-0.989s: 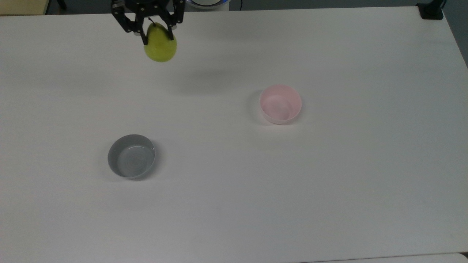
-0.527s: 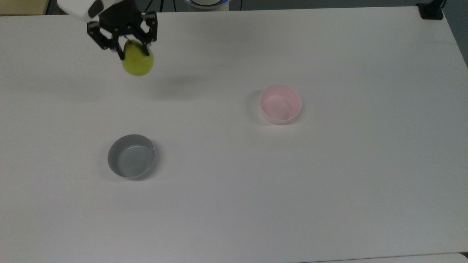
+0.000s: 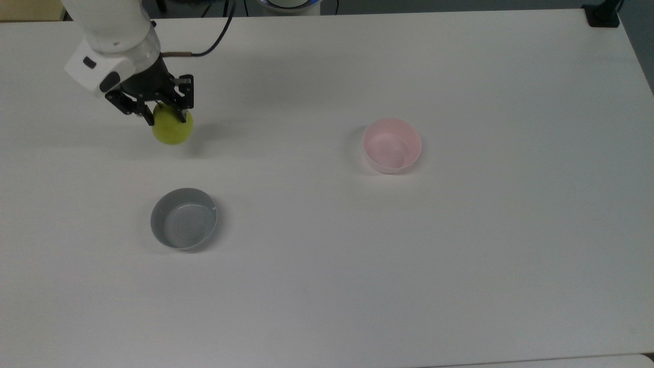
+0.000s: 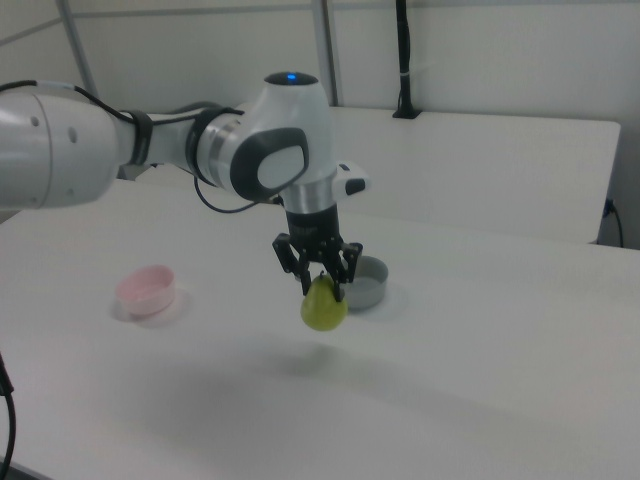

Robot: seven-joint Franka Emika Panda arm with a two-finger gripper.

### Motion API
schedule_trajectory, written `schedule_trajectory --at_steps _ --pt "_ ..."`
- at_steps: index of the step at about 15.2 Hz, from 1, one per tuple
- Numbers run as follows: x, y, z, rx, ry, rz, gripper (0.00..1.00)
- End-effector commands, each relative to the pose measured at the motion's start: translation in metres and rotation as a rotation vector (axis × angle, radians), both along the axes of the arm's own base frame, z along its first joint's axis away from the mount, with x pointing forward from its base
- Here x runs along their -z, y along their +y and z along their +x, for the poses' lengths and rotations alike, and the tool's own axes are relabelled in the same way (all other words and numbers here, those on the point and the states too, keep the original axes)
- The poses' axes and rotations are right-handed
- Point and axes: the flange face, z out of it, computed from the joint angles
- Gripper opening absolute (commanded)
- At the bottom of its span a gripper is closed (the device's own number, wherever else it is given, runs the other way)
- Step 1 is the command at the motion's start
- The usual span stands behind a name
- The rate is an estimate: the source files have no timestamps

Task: Pick up a pear from the bowl
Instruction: 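Lower the held pear onto the table beside the grey bowl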

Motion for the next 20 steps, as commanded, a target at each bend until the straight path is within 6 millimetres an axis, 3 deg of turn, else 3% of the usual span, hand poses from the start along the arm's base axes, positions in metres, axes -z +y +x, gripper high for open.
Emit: schedule_trajectory --at_steps 1,8,11,12,14,15,17,20 --pt "0.026 -0.005 0.004 -0.002 0.012 0.001 0.04" --pt "0.065 -0.005 -0.001 -0.007 -0.004 -0.021 0.04" --pt "0.068 -0.006 -0.001 0.006 -0.001 -0.022 0.06" --pt "0.067 -0.006 -0.001 0.009 0.001 -0.022 0.2" --pt "0.066 -0.011 -0.003 0.022 0.002 -0.017 0.74" --pt "0.064 -0.013 -0.004 0.036 -0.001 -0.018 0.92" --pt "0.061 -0.012 -0.003 0.059 -0.007 -0.019 1.0" --pt "0.041 -0.01 -0.005 0.106 -0.021 -0.021 1.0"
